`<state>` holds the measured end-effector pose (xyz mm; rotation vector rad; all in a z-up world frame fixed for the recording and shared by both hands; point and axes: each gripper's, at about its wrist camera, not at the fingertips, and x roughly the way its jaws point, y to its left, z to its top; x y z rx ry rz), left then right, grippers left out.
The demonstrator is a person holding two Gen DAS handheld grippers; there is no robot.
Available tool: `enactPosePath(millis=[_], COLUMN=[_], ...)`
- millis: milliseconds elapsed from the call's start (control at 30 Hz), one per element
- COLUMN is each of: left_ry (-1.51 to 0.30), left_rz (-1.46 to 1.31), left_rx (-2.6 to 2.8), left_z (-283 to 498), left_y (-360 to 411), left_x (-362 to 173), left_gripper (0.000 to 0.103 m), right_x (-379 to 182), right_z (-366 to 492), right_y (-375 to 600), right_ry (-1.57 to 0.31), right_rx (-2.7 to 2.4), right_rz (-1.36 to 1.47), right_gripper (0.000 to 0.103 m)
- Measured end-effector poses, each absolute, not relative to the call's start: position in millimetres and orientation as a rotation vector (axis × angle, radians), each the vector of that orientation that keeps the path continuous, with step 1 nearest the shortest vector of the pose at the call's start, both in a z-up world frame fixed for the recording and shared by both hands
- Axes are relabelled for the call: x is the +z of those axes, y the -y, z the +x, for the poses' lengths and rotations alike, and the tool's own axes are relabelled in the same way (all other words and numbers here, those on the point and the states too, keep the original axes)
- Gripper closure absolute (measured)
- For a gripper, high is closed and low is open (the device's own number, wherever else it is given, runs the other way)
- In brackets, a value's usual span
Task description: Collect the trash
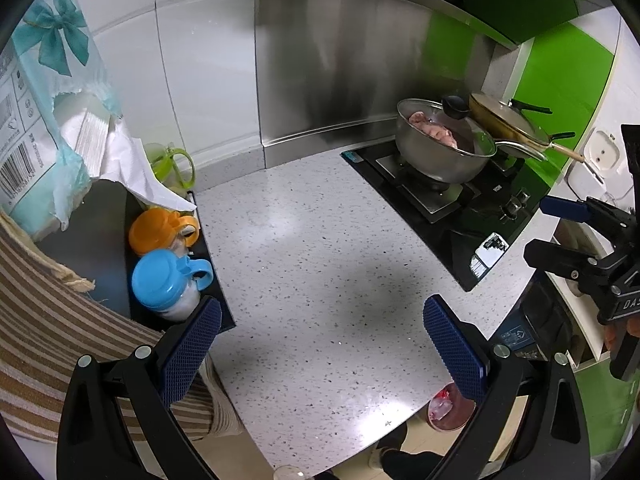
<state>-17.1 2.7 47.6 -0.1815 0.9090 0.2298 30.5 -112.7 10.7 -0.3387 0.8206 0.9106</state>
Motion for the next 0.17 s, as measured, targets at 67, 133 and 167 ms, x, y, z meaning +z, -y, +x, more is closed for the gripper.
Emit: enactPosePath(millis=[67, 133, 167], left_ry=[-0.906, -0.901, -0.899], left_rz=[-0.195, -0.198, -0.196], left_rx=[0.233, 0.239, 0.238], left_z=[-17.2, -16.6, -16.0], left_y=[-5.1, -6.9, -6.5], left_x=[47.1, 47.3, 47.3], left_gripper=[0.006, 0.006, 0.006], right_x=[11.5, 12.4, 12.4], right_z=[30.9, 31.2, 31.2], right_y=[112.9, 113.1, 113.0], right_ry=[-0.820, -0.819, -0.820], right_rx=[0.911, 0.911, 0.910], right_rz=[-0.338, -0.339, -0.339], right_gripper=[0.003, 0.003, 0.003])
